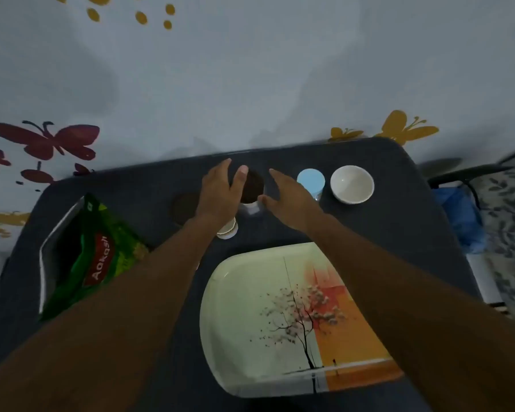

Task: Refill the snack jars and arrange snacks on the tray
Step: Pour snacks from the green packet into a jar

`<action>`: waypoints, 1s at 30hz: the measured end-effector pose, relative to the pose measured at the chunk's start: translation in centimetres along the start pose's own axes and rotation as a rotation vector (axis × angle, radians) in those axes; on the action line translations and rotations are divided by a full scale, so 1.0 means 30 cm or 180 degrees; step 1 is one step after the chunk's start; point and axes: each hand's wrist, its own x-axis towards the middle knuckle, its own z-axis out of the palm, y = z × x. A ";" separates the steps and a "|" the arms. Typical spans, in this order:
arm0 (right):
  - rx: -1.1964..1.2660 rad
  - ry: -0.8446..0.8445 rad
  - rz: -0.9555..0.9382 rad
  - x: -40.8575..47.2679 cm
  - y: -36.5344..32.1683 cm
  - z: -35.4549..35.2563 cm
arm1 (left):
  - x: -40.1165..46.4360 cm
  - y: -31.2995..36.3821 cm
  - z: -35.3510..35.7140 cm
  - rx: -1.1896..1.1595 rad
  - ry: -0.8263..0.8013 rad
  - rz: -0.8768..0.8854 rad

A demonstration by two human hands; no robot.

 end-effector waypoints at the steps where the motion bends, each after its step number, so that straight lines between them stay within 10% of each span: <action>1: 0.0109 0.0034 0.0049 0.014 0.008 0.016 | 0.023 0.000 0.015 -0.0054 0.0014 -0.0058; 13: 0.1427 0.0027 0.0262 0.093 0.016 0.157 | 0.220 0.018 0.103 -0.0205 -0.0445 -0.1305; 24: 0.2925 0.0087 0.0487 -0.006 -0.143 -0.106 | -0.004 0.156 -0.049 -0.1585 0.0337 -0.0423; 30: 0.3176 -0.0462 0.0631 -0.135 -0.214 -0.151 | -0.190 0.083 -0.101 0.0508 0.0212 0.1102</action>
